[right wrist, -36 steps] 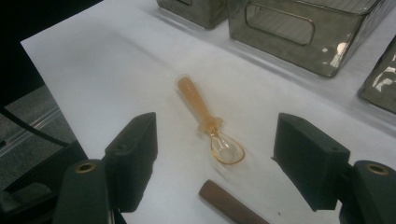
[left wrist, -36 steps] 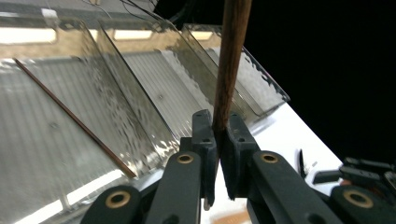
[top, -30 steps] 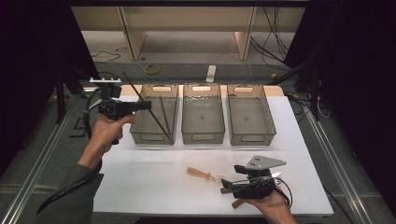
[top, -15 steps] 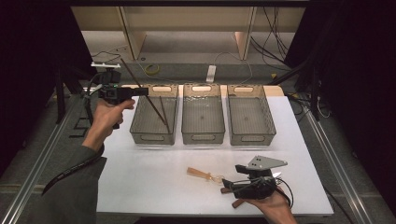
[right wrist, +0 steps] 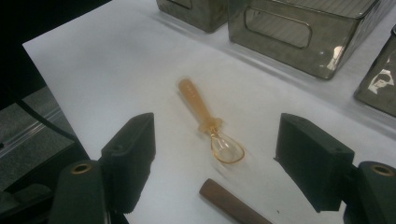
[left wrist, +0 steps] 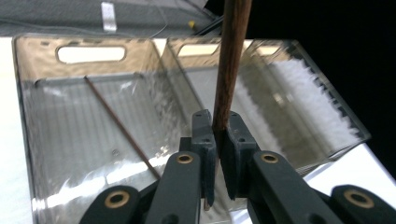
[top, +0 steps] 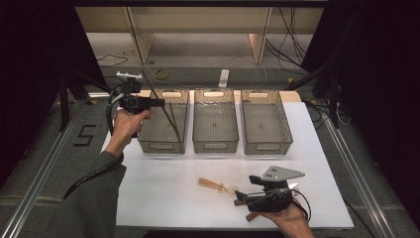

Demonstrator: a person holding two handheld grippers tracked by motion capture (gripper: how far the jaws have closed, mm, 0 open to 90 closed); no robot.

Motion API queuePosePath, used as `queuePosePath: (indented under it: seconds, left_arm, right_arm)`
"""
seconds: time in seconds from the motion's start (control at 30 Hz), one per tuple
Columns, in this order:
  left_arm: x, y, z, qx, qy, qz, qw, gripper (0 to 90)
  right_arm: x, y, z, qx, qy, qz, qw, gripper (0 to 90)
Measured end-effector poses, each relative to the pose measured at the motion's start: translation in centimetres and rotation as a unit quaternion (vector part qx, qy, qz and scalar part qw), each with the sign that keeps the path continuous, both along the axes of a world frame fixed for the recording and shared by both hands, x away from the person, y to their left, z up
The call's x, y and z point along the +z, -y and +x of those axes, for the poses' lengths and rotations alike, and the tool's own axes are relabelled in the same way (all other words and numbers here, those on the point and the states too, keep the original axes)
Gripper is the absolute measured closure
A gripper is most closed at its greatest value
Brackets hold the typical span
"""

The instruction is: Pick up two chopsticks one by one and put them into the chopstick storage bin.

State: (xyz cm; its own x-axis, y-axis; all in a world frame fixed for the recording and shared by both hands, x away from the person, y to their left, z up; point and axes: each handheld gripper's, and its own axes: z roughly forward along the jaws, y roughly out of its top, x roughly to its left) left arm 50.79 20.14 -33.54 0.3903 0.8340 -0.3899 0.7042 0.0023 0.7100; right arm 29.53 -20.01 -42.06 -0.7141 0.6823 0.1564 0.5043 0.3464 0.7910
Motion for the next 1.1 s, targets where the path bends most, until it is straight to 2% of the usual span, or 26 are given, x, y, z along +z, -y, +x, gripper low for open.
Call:
queuePosePath:
  seconds: [0.17, 0.33, 0.47, 1.1]
  left_arm:
    - [-0.9, -0.2, 0.4, 0.006, -0.012, -0.004, 0.9999, 84.1]
    - [-1.1, -0.2, 0.7, 0.009, -0.021, 0.002, 0.9997, 84.0]
    - [-1.2, 0.1, 0.9, 0.005, -0.026, 0.017, 0.9995, 83.9]
    - [-3.1, 0.8, 1.1, -0.001, -0.046, 0.018, 0.9988, 83.6]
  right_arm:
    - [0.0, 0.1, 0.0, -0.002, 0.001, 0.004, 1.0, 27.4]
    - [0.0, 0.0, 0.0, -0.003, 0.001, 0.002, 1.0, 25.9]
    - [0.0, 0.0, 0.0, -0.002, 0.0, 0.0, 1.0, 25.8]
    - [-0.1, 0.0, 0.0, -0.003, -0.002, -0.005, 1.0, 25.8]
